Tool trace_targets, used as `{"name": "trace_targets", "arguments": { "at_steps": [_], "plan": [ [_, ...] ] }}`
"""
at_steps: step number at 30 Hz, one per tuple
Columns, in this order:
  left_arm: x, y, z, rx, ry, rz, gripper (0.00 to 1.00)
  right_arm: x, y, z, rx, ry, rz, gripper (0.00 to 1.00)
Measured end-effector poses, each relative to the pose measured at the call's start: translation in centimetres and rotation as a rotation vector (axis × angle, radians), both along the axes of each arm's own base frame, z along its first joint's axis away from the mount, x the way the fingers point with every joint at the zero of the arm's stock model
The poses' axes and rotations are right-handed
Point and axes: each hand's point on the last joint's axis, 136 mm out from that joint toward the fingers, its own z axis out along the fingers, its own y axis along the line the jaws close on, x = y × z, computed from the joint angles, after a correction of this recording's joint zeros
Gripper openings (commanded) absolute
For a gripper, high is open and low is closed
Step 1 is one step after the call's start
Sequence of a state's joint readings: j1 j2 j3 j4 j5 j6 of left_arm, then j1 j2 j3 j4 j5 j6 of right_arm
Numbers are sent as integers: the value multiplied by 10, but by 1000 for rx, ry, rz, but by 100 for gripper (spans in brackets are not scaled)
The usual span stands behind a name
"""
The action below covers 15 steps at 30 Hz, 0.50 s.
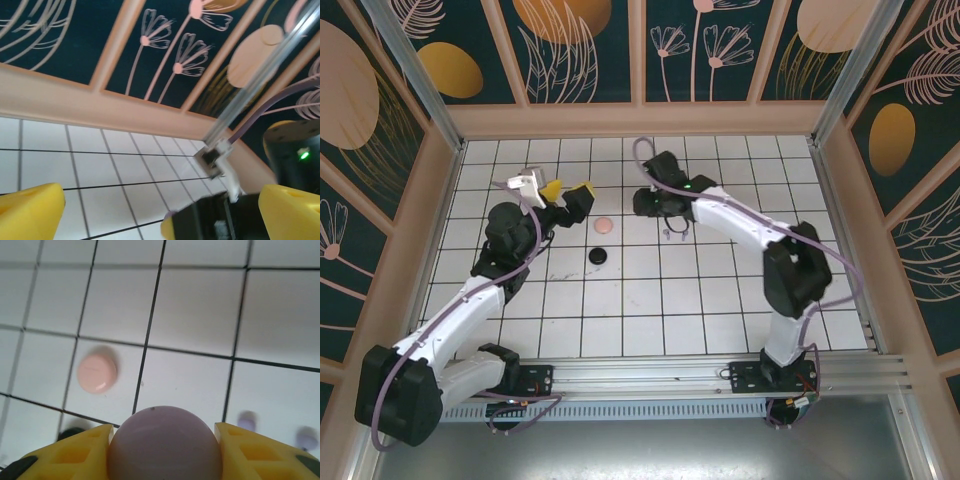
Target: Insert wireless bluetooth earbuds into charging case
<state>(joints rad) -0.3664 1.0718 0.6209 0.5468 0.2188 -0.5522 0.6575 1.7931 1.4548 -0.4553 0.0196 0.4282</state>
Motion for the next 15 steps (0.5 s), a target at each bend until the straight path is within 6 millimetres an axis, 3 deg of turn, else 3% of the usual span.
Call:
{"name": "trace_targets", "arguments": {
  "at_steps": [2, 6, 10, 15],
  "plan": [
    [-4, -7, -7, -25, -1, -48, 99, 0, -15, 19, 82, -19, -71, 38],
    [-10, -22, -33, -54, 34, -146, 99, -4, -36, 35, 199, -22, -191, 37],
    [-21, -41, -58, -67, 65, -245, 99, -9, -40, 49, 306, -18, -271, 35],
    [-31, -68, -66, -73, 58, -327, 99, -15, -43, 65, 459, -10, -369, 34]
  ]
}}
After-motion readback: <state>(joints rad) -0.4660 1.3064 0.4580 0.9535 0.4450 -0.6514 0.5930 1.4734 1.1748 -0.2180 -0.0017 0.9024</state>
